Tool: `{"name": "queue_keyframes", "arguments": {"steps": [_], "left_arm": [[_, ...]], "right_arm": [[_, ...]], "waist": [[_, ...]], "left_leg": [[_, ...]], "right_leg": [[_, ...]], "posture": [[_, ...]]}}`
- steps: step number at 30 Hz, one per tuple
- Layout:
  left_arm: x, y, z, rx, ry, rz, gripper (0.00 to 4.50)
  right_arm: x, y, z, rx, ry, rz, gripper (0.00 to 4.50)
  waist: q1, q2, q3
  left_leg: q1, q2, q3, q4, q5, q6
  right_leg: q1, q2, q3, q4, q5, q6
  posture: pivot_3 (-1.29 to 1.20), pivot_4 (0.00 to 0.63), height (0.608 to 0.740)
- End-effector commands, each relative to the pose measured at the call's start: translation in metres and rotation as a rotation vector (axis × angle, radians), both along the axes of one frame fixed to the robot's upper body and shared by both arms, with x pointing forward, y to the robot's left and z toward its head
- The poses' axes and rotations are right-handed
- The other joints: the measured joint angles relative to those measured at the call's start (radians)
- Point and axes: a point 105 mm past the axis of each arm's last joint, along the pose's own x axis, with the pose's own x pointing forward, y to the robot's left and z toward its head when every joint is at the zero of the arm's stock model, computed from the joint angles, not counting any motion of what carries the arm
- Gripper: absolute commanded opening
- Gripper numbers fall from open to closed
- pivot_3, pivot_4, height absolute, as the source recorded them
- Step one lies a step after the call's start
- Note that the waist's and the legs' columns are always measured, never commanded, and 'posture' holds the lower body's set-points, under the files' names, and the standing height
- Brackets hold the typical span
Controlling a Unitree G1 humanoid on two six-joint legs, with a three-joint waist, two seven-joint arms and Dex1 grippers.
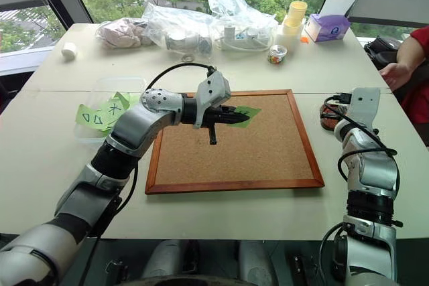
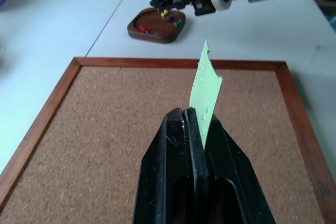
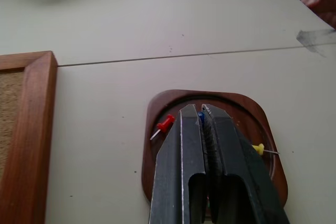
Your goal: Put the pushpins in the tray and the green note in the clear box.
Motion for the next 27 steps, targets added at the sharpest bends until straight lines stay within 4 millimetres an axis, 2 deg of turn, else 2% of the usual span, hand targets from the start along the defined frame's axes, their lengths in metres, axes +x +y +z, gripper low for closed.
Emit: {"name": "queue_keyframes", "arguments": {"steps": [1, 4, 6, 8, 13, 14, 24, 27], "left_arm": [[-0.004, 0.002, 0.005, 0.02, -0.063, 0.0, 0.01], [-0.003, 0.006, 0.002, 0.018, -0.049, 0.022, 0.01], [-0.001, 0.007, 0.0, 0.009, -0.033, 0.041, 0.0], [-0.001, 0.007, 0.0, -0.008, -0.011, 0.046, 0.0], [-0.002, 0.007, -0.001, -0.009, -0.004, 0.049, 0.0], [-0.002, 0.007, -0.001, -0.012, -0.002, 0.051, 0.0], [0.0, 0.008, -0.001, -0.025, 0.007, 0.067, 0.0], [0.007, 0.013, 0.007, -0.055, -0.008, 0.12, 0.0]], "right_arm": [[0.0, -0.014, 0.011, 0.019, -0.03, -0.043, 0.0], [0.002, -0.016, 0.006, 0.044, -0.013, -0.046, 0.0], [0.003, -0.015, 0.005, 0.05, -0.015, -0.042, 0.59], [0.004, -0.015, 0.005, 0.049, -0.016, -0.036, 1.46], [0.004, -0.015, 0.006, 0.048, -0.021, -0.031, 4.13], [0.004, -0.015, 0.006, 0.048, -0.02, -0.03, 4.42], [0.005, -0.012, 0.01, 0.101, -0.062, -0.007, 4.42], [0.007, 0.0, 0.03, 0.069, -0.146, 0.087, 4.42]], "waist": [[0.0, 0.0, 0.0], [-0.001, 0.0, 0.0], [-0.001, 0.0, 0.0], [0.0, 0.0, 0.0], [-0.001, 0.0, 0.0], [-0.001, 0.0, 0.0], [-0.001, 0.0, 0.0], [-0.001, 0.0, 0.0]], "left_leg": [[0.0, 0.0, 0.0, 0.0, 0.0, 0.0], [0.0, 0.001, 0.0, 0.0, 0.0, 0.0], [0.0, 0.001, 0.0, 0.0, 0.0, 0.0], [0.0, 0.001, 0.0, 0.0, 0.0, 0.0], [0.0, 0.001, 0.0, 0.0, 0.0, 0.0], [0.0, 0.001, 0.0, 0.0, 0.0, 0.0], [0.0, 0.001, 0.0, 0.0, 0.0, 0.0], [0.0, 0.001, 0.0, 0.0, 0.0, 0.0]], "right_leg": [[0.0, 0.0, 0.0, 0.0, 0.0, 0.0], [0.0, 0.0, 0.0, 0.0, 0.0, 0.0], [0.0, 0.0, 0.0, 0.0, 0.0, 0.0], [0.0, 0.0, 0.0, 0.001, 0.0, 0.0], [0.0, 0.0, 0.0, 0.001, 0.0, 0.0], [0.0, 0.0, 0.0, 0.001, 0.0, 0.0], [0.0, 0.0, 0.0, 0.001, 0.0, 0.0], [0.0, 0.0, 0.0, 0.001, 0.0, 0.0]], "posture": [[0.0, 0.15, 0.735], [0.0, 0.15, 0.735], [0.0, 0.15, 0.735], [0.0, 0.15, 0.735], [0.0, 0.15, 0.735], [0.0, 0.15, 0.735], [0.0, 0.15, 0.735], [0.0, 0.15, 0.735]]}}
